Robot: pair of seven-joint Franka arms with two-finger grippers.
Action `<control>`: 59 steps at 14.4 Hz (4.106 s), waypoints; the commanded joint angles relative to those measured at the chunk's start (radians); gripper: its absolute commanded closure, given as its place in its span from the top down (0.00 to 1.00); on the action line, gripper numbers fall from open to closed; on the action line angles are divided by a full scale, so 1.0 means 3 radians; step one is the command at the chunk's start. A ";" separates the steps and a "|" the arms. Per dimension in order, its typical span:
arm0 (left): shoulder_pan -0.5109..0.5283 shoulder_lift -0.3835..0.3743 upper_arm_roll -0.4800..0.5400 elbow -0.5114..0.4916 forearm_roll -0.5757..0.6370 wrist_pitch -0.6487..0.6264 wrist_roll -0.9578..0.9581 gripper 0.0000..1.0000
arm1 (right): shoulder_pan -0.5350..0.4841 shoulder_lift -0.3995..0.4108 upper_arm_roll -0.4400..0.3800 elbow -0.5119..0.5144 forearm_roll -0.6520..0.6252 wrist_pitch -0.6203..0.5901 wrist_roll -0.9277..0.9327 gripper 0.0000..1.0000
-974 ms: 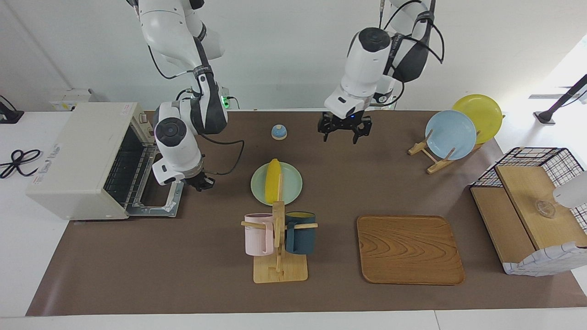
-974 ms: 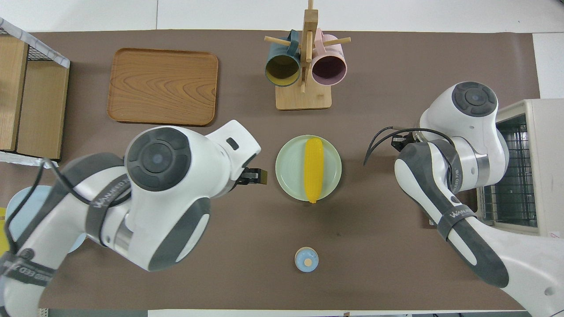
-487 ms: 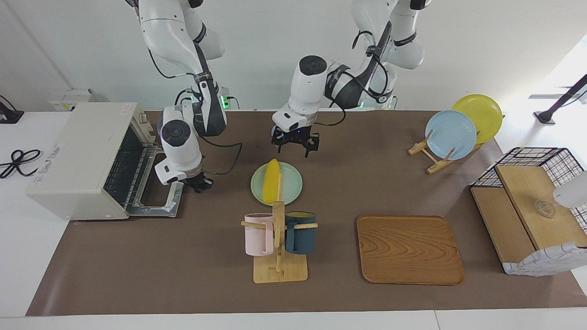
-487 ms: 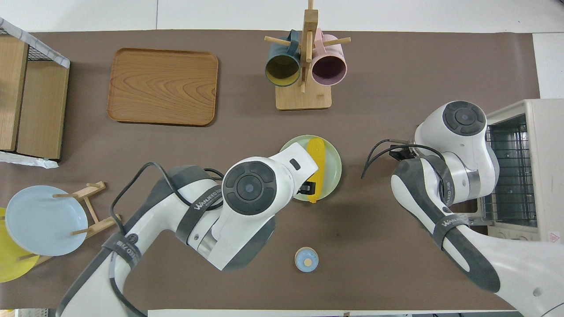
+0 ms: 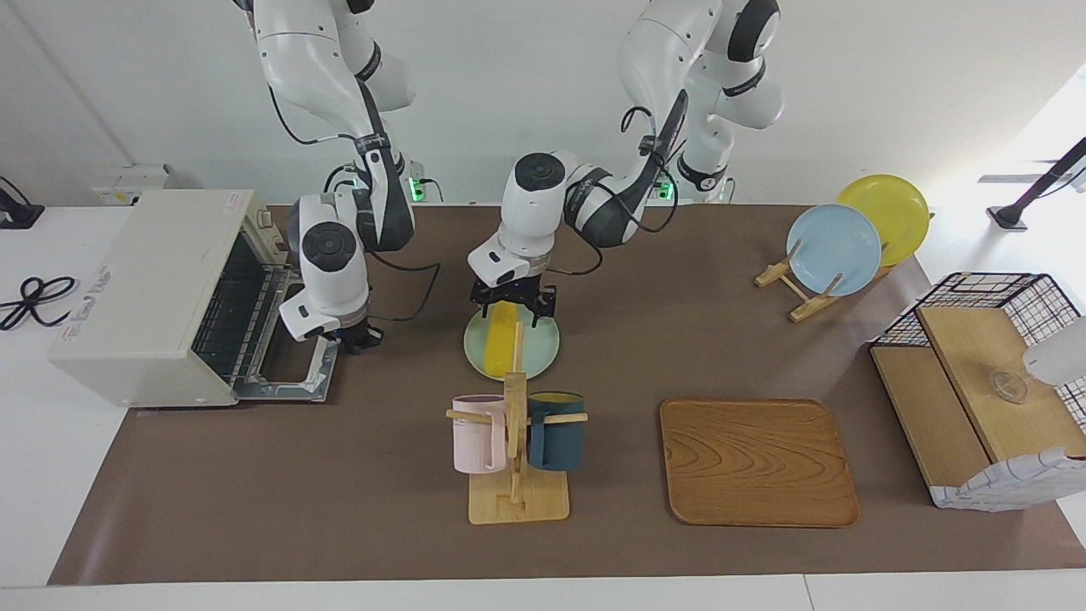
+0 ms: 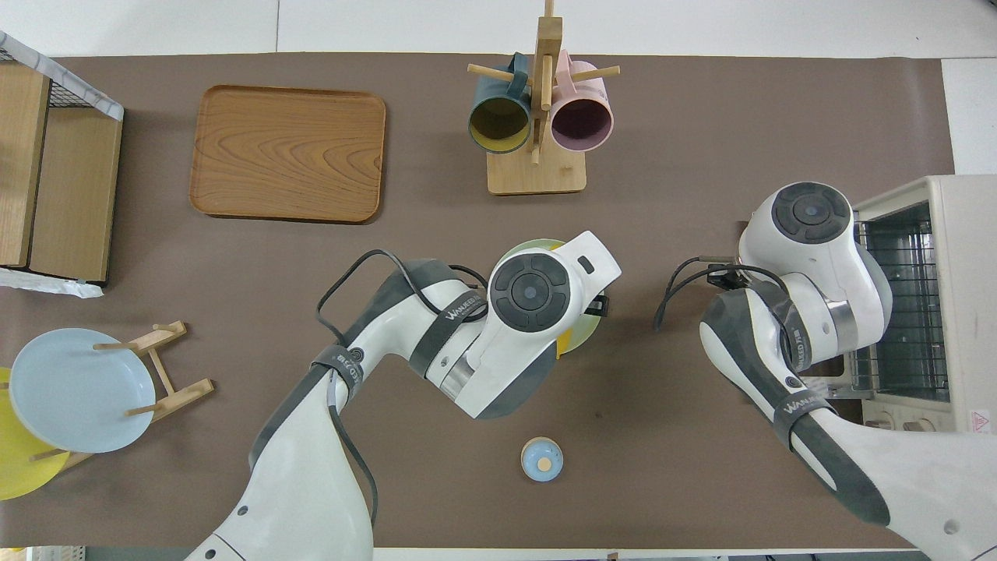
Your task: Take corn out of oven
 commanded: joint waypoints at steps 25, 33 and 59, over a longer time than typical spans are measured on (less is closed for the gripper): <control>0.0599 -0.0538 0.0094 -0.0101 -0.0001 -0.0774 0.0268 0.00 | -0.0613 -0.0532 0.0070 0.1458 0.0060 -0.2105 -0.1485 0.00; 0.1781 -0.0294 0.0084 0.0164 -0.0052 -0.0755 0.1060 0.00 | -0.0608 -0.0783 0.0075 0.1536 0.0869 -0.2361 -0.1476 0.14; 0.2237 0.0644 0.0089 0.1137 -0.0057 -0.0601 0.1823 1.00 | -0.0337 -0.0752 -0.0135 0.1633 0.0916 -0.2351 -0.1496 1.00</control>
